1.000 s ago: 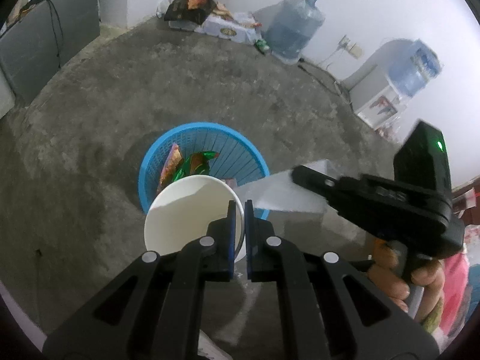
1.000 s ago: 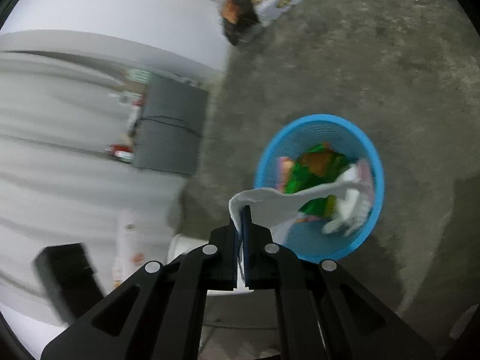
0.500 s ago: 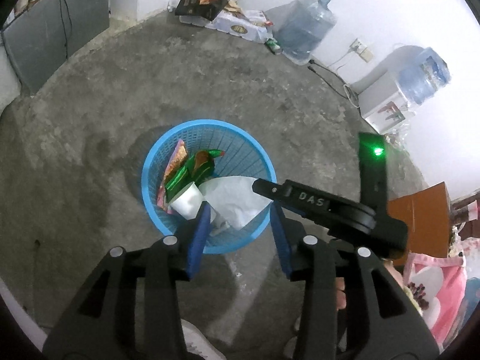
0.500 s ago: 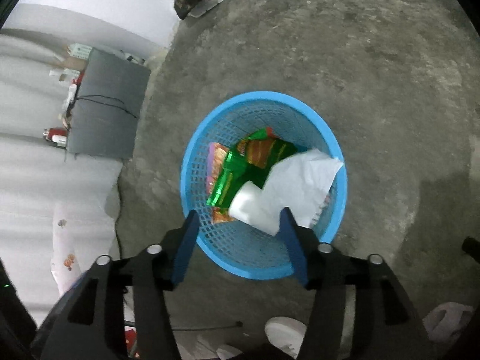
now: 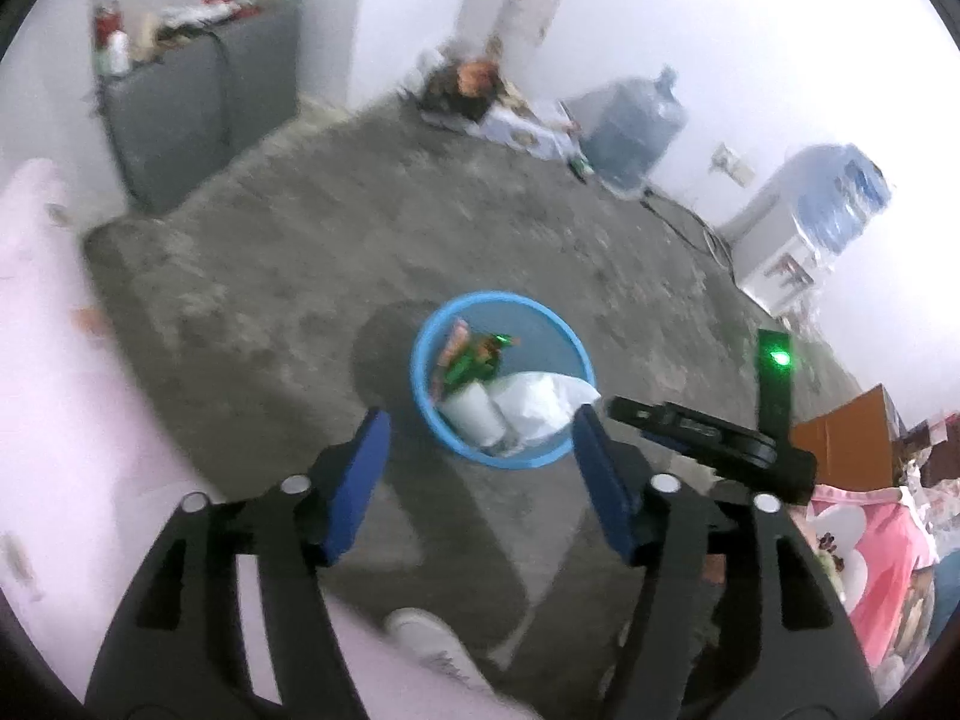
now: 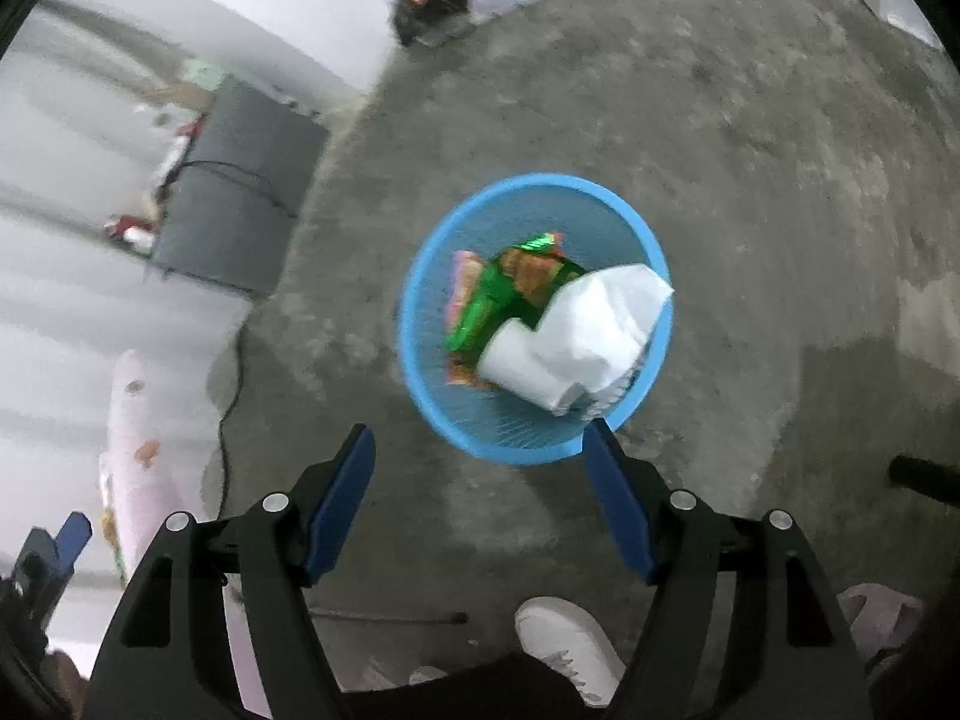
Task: Collect trash
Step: 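Move both tools back over the table toward the red wrapper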
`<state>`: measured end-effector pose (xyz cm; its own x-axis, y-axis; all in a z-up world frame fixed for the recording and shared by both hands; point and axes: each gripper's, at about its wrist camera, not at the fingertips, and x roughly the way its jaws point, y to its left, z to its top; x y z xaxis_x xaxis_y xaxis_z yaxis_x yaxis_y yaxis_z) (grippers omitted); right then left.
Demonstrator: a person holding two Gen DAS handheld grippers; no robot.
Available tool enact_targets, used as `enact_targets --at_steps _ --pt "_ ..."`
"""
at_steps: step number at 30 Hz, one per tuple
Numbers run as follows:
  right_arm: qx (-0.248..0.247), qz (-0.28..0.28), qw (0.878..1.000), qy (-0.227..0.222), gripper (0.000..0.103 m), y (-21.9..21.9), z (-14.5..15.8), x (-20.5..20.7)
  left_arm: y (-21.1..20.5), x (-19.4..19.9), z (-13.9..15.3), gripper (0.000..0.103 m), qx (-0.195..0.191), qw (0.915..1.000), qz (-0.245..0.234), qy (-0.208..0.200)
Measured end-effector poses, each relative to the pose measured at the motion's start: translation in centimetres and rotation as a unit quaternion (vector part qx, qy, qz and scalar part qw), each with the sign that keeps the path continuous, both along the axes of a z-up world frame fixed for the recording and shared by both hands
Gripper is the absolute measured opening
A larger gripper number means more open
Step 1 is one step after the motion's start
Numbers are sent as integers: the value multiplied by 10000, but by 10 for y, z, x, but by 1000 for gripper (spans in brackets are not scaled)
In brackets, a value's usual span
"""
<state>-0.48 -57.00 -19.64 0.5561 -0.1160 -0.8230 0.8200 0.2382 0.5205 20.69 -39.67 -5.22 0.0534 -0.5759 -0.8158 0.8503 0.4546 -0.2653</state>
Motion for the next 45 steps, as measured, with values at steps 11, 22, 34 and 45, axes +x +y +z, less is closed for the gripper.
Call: enact_targets --at_steps 11,22,34,45 --pt "-645 892 9915 -692 81 86 105 37 165 31 73 84 -554 9878 1443 -195" --pt "-874 2257 9648 -1026 83 178 157 108 355 55 133 87 -915 9466 2964 -879" --pt "-847 3512 9268 -1023 83 268 177 184 487 96 100 87 -741 9146 3927 -620" --pt "-1225 4778 8653 -897 83 360 185 257 492 156 52 87 -404 9302 3589 -652"
